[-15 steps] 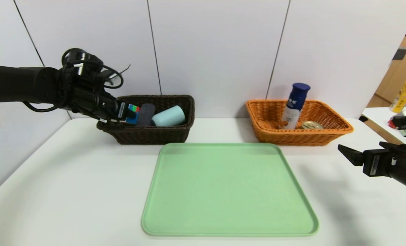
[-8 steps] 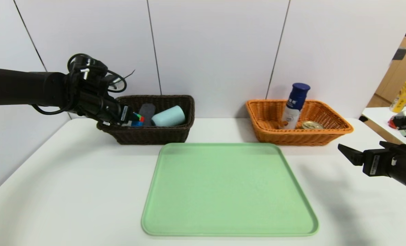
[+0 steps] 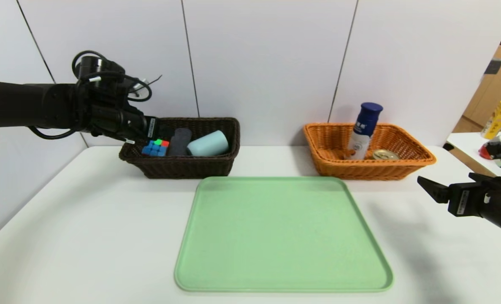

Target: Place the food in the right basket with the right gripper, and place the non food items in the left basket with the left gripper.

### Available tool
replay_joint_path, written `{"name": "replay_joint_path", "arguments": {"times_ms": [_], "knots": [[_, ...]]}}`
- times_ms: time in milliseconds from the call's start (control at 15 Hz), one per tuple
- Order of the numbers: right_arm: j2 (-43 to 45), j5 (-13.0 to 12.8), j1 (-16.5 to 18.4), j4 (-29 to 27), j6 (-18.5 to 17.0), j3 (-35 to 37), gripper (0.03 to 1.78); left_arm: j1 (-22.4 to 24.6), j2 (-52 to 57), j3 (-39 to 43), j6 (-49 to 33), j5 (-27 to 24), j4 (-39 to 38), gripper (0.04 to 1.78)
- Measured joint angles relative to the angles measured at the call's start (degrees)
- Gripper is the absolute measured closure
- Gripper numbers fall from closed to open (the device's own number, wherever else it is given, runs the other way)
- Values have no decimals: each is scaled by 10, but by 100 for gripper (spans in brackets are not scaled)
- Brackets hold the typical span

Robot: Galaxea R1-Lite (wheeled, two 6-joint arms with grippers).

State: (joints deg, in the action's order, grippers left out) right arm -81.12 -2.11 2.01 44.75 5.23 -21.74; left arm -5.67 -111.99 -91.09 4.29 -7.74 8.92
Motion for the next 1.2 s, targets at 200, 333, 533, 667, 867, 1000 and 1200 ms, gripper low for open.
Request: {"name": "replay_joint_path", "arguments": {"times_ms": [200, 333, 533, 667, 867, 1000, 1200], "knots": [[20, 5, -1, -1, 0, -1, 11, 2, 69, 69, 12, 4, -47, 25], [50, 19, -3, -7, 1, -7, 11, 5, 138, 177, 36, 4, -111, 22], [118, 22, -5, -47, 3, -17, 11, 20, 261, 328, 57, 4, -215, 18], [185, 24, -5, -109, 3, -19, 11, 30, 346, 409, 61, 4, -246, 17], [304, 39, -7, -240, 3, -29, 11, 37, 466, 514, 66, 2, -259, 15], [390, 46, -8, -341, 2, -37, 11, 39, 541, 578, 66, 0, -260, 15], [492, 55, -9, -471, 2, -43, 11, 39, 653, 660, 64, -1, -250, 15]]}}
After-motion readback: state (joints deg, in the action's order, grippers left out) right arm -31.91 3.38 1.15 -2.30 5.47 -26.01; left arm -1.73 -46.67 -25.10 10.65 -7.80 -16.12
